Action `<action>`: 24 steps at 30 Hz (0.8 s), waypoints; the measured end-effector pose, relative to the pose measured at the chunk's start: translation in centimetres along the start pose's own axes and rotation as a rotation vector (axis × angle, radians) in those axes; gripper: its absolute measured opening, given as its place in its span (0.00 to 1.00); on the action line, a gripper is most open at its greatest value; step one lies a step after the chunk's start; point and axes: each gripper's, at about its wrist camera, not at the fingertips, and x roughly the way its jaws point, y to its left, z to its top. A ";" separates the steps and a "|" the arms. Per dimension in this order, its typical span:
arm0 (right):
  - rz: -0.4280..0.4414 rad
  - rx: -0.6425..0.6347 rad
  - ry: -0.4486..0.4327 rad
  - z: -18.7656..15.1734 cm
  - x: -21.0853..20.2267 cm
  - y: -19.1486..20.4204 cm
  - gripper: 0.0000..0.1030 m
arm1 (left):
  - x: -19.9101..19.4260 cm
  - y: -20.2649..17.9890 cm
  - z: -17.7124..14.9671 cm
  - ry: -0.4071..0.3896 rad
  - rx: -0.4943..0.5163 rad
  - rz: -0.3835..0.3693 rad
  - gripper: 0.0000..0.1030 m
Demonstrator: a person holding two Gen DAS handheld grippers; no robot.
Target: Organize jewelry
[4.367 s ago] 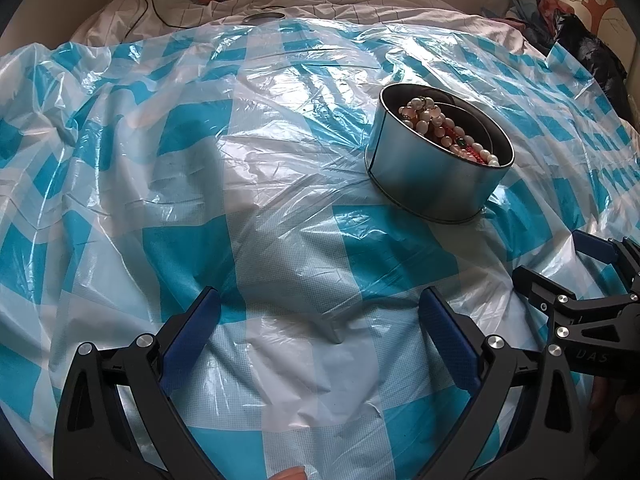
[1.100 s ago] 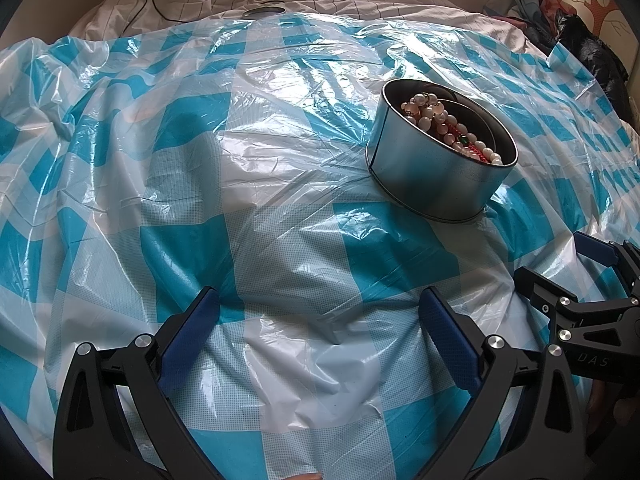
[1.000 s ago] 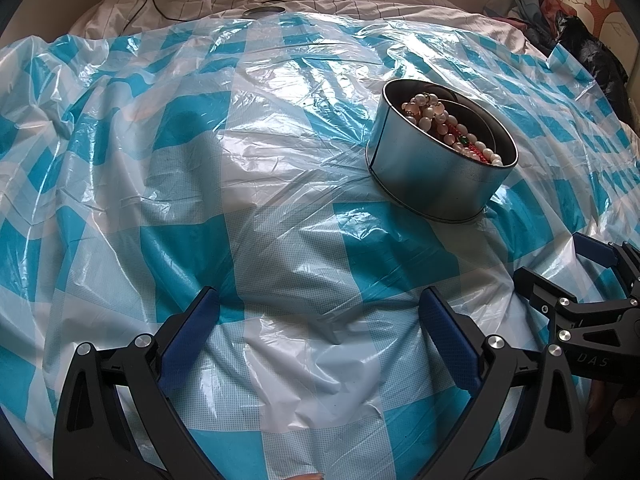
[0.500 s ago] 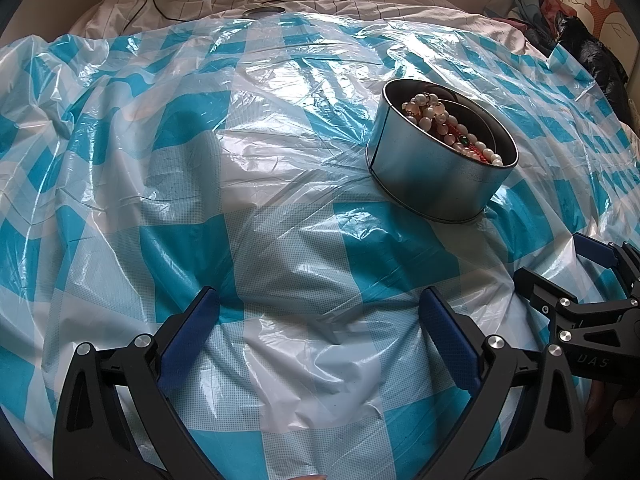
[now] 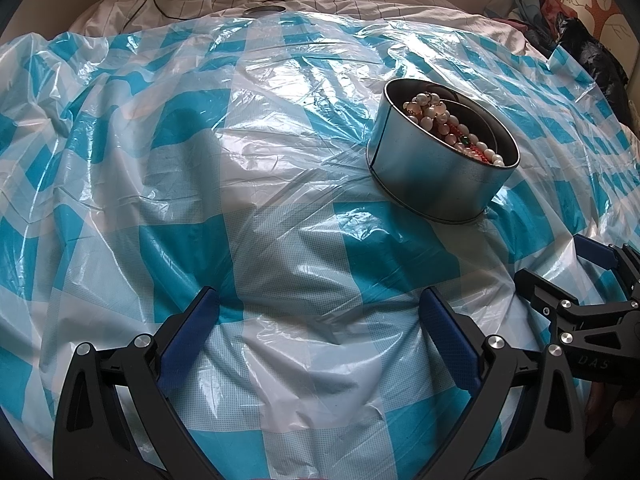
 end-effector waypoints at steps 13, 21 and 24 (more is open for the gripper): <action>-0.001 0.000 0.000 0.0 0.0 0.0 0.93 | 0.1 0.0 0.0 -0.001 -0.003 -0.002 0.94; -0.001 0.000 0.000 0.0 0.0 0.1 0.93 | 0.2 0.0 0.0 -0.020 -0.010 0.005 0.94; -0.002 0.000 0.000 -0.1 0.0 0.0 0.93 | 0.2 -0.3 0.0 -0.017 0.000 0.024 0.94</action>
